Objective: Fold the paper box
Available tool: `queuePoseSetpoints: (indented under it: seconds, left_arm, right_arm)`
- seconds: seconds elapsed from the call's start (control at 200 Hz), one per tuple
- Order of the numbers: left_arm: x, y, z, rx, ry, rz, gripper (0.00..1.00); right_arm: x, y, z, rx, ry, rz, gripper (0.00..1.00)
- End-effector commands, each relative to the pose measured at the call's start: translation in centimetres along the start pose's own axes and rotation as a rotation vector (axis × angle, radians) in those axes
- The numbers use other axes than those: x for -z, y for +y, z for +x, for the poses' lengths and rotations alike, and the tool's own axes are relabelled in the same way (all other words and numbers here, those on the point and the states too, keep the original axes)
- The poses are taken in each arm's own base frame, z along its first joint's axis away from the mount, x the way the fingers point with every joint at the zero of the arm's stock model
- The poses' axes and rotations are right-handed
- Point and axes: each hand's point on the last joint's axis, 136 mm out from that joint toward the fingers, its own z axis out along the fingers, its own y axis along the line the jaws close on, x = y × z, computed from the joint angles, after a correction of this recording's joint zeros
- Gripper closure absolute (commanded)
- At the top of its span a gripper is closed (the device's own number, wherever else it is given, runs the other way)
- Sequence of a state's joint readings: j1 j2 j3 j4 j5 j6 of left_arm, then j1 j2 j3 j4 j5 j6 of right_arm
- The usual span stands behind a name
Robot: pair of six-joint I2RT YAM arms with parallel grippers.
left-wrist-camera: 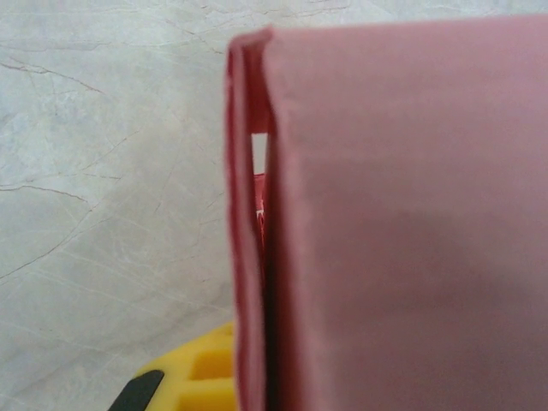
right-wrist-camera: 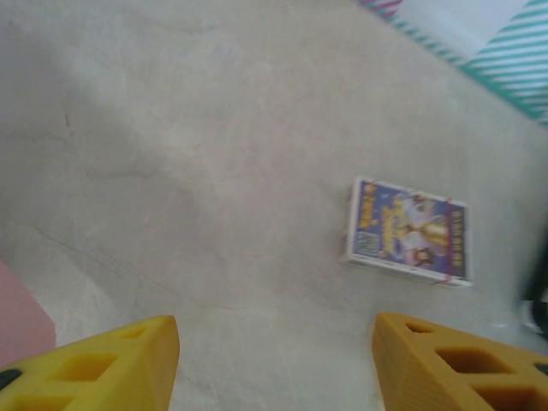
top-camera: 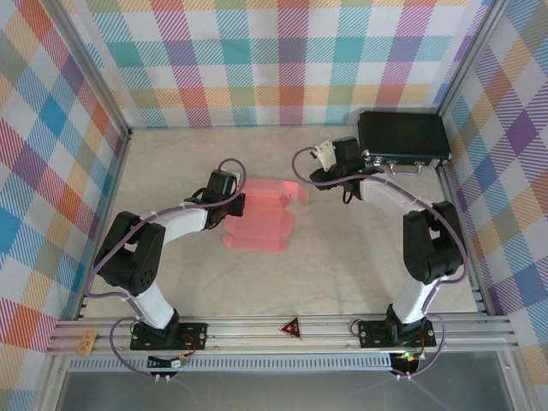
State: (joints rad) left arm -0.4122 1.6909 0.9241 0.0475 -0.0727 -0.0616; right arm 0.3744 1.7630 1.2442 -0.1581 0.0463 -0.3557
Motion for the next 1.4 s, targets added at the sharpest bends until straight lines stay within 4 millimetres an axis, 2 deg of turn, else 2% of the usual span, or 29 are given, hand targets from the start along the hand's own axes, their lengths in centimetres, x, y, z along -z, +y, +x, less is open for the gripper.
queuePoseSetpoints:
  seconds: [0.0, 0.155, 0.325, 0.675, 1.015, 1.395]
  left_arm:
    - [0.2, -1.0, -1.0, -0.017, -0.030, 0.033, 1.00]
    - [0.1, -1.1, -1.2, -0.019, -0.033, 0.033, 1.00]
    - [-0.2, -1.0, -1.3, -0.019, -0.020, 0.026, 1.00]
    - [-0.7, -1.0, -1.0, -0.011, 0.006, 0.021, 1.00]
    - [-0.7, -1.3, -1.1, -0.009, 0.010, 0.037, 1.00]
    - [-0.8, -1.5, -1.0, -0.006, 0.017, 0.045, 1.00]
  right_arm:
    - [-0.3, 2.4, 0.1, 0.036, 0.009, -0.127, 0.39]
    - [-0.5, 4.5, 0.4, 0.075, 0.006, -0.237, 0.40]
    - [-0.8, 5.9, 1.0, 0.107, 0.021, -0.285, 0.40]
    - [-0.6, 8.8, 0.4, 0.160, -0.007, -0.389, 0.41]
    - [-0.6, 10.9, -0.5, 0.177, -0.031, -0.476, 0.45]
    - [-0.9, 12.9, -0.5, 0.179, -0.021, -0.557, 0.48]
